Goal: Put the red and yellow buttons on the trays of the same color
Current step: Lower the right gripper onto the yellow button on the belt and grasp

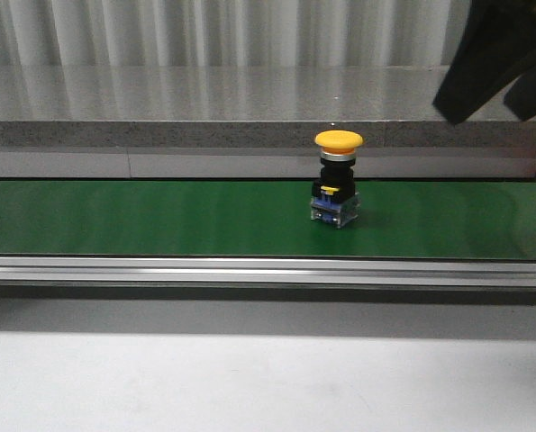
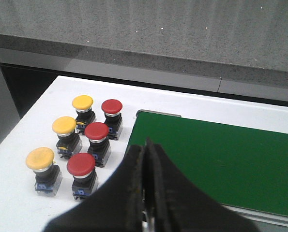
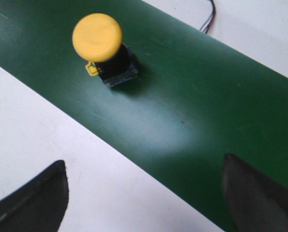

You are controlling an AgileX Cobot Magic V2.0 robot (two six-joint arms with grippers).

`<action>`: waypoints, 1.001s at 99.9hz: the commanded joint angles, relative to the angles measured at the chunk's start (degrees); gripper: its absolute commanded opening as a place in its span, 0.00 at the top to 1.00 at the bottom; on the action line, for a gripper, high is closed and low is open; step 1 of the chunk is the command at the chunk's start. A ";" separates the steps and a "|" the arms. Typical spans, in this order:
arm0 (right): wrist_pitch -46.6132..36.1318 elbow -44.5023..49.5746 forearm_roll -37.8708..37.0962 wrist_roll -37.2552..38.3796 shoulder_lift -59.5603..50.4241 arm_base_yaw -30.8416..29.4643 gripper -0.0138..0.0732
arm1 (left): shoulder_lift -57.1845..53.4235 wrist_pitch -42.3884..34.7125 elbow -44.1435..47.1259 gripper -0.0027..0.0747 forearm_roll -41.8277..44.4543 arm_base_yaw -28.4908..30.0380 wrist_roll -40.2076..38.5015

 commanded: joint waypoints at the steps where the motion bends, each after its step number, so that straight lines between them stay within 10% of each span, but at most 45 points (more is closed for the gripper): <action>1: -5.52 -1.69 1.33 -0.72 1.44 2.48 0.11 | 0.19 -4.42 -1.45 0.99 -0.14 0.07 -0.37; 49: -13.45 -7.73 1.52 -0.72 14.57 6.65 0.14 | 0.19 -4.42 -1.45 0.99 -0.14 0.07 -0.37; 80: -15.70 -8.07 1.52 -0.23 16.85 6.40 0.75 | 0.19 -4.42 -1.45 0.99 -0.14 0.07 -0.37; 100: -14.23 -8.07 1.52 3.39 12.34 2.82 0.80 | 0.19 -4.42 -1.45 0.99 -0.14 0.07 -0.37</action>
